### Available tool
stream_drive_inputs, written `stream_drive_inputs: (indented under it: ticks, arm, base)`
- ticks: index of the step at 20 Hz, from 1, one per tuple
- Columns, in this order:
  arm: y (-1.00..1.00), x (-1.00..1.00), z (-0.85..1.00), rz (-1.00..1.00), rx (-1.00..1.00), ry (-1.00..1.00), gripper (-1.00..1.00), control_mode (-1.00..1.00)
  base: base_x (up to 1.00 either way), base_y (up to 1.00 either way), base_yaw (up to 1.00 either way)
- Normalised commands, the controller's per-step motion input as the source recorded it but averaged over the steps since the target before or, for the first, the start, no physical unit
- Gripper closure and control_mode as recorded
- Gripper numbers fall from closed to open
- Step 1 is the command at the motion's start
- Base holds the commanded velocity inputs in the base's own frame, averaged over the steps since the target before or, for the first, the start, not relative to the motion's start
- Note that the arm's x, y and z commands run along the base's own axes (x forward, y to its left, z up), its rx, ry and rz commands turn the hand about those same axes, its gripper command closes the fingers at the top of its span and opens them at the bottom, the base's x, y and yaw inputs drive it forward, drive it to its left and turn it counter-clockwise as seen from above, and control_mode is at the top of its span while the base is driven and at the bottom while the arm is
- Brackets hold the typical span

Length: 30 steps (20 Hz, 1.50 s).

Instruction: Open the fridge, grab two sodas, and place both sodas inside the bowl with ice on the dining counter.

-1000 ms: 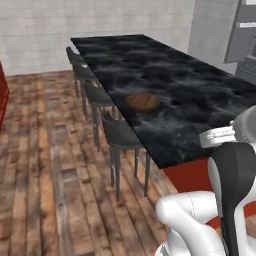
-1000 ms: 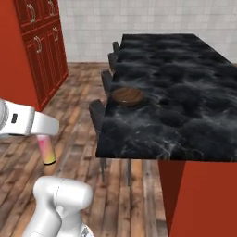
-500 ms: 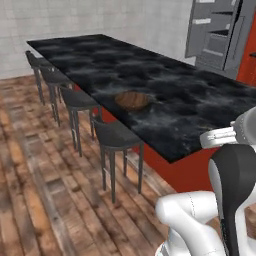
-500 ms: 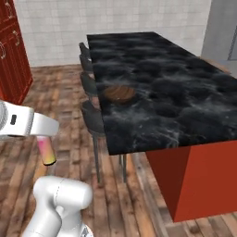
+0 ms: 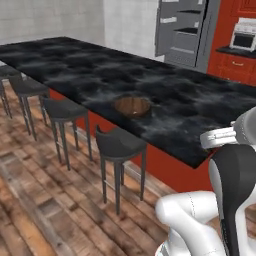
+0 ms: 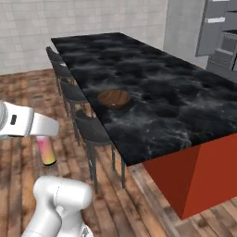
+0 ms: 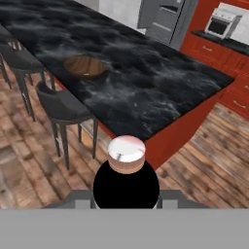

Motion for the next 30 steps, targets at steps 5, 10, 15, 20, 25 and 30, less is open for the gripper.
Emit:
stream_drive_inputs:
  ticks: [5,10,15,20,25,30]
  arm:
    - [0.0,0.0,0.0,0.0,0.0,0.0,1.0,1.0]
    - [0.0,0.0,0.0,0.0,0.0,0.0,1.0,1.0]
    - [0.0,0.0,0.0,0.0,0.0,0.0,1.0,1.0]
    - [0.0,0.0,0.0,0.0,0.0,0.0,1.0,1.0]
    - [0.0,0.0,0.0,0.0,0.0,0.0,1.0,1.0]
    - [0.0,0.0,0.0,0.0,0.0,0.0,1.0,1.0]
  base:
    - [0.48,0.93,-0.37]
    - [0.66,0.87,-0.37]
    - [0.65,0.72,-0.4]
    - [0.59,0.53,-0.42]
    - [0.63,0.01,-0.41]
    - [0.6,0.07,-0.37]
